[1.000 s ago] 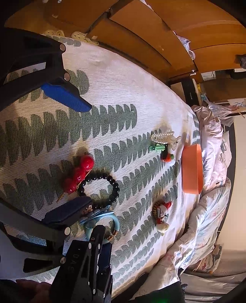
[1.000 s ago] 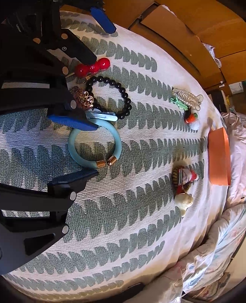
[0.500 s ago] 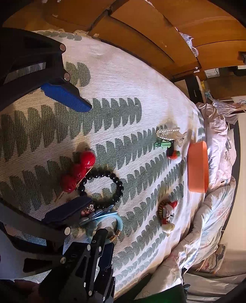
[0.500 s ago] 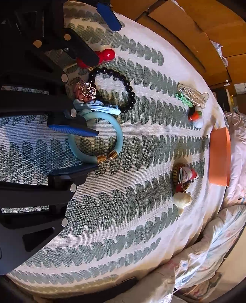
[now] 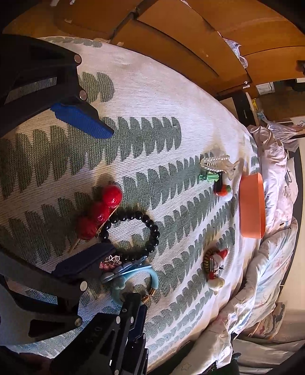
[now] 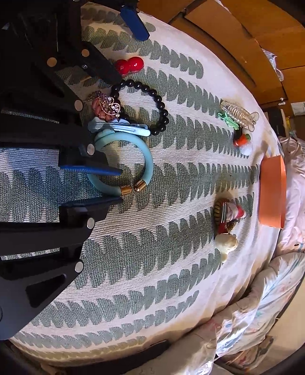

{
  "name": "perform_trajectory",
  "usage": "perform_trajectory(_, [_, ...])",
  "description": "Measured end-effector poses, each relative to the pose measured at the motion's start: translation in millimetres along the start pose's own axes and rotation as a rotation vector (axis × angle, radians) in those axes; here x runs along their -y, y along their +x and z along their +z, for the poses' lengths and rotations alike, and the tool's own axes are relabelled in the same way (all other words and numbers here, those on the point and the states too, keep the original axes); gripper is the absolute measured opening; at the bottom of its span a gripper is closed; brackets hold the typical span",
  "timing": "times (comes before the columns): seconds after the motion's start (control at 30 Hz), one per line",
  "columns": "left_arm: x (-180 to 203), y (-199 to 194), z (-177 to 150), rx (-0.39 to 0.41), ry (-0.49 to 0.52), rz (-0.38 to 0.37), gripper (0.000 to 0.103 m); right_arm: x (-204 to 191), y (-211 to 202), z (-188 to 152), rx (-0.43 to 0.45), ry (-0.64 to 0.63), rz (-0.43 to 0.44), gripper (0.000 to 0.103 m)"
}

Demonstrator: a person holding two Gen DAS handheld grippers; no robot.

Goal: Organize jewelry
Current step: 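Close the left tool on the red cherry beads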

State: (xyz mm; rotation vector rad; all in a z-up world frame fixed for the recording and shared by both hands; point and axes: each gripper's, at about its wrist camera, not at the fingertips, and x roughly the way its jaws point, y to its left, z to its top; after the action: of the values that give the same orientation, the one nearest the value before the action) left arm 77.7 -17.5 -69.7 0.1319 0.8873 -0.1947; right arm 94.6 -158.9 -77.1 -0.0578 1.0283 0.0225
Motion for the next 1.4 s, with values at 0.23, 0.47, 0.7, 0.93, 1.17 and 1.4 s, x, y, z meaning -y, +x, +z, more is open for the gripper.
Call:
perform_trajectory(0.23, [1.4,4.6,-0.2,-0.016,0.011,-0.006,0.084,-0.2,-0.6,-0.3,-0.001,0.003,0.002,0.015])
perform_trajectory(0.47, [2.6,7.5,1.0,-0.026,0.02,-0.016,0.077,0.2,-1.2,0.1,-0.003,0.001,0.006,0.014])
perform_trajectory(0.7, [1.9,5.5,0.8,-0.024,0.02,-0.052,0.064,0.8,-0.6,0.4,-0.003,0.005,0.013,0.013])
perform_trajectory(0.93, [-4.8,3.9,-0.6,-0.029,-0.018,-0.107,0.055,0.7,-1.4,0.5,-0.002,0.009,0.024,0.013])
perform_trajectory(1.17, [-4.0,5.0,-0.9,-0.033,-0.022,-0.098,0.053,1.5,-1.7,-0.1,-0.002,0.01,0.028,0.013])
perform_trajectory(1.4, [-6.0,5.7,-0.1,-0.038,-0.025,-0.09,0.048,1.3,-2.1,0.4,0.0,0.011,0.029,0.012])
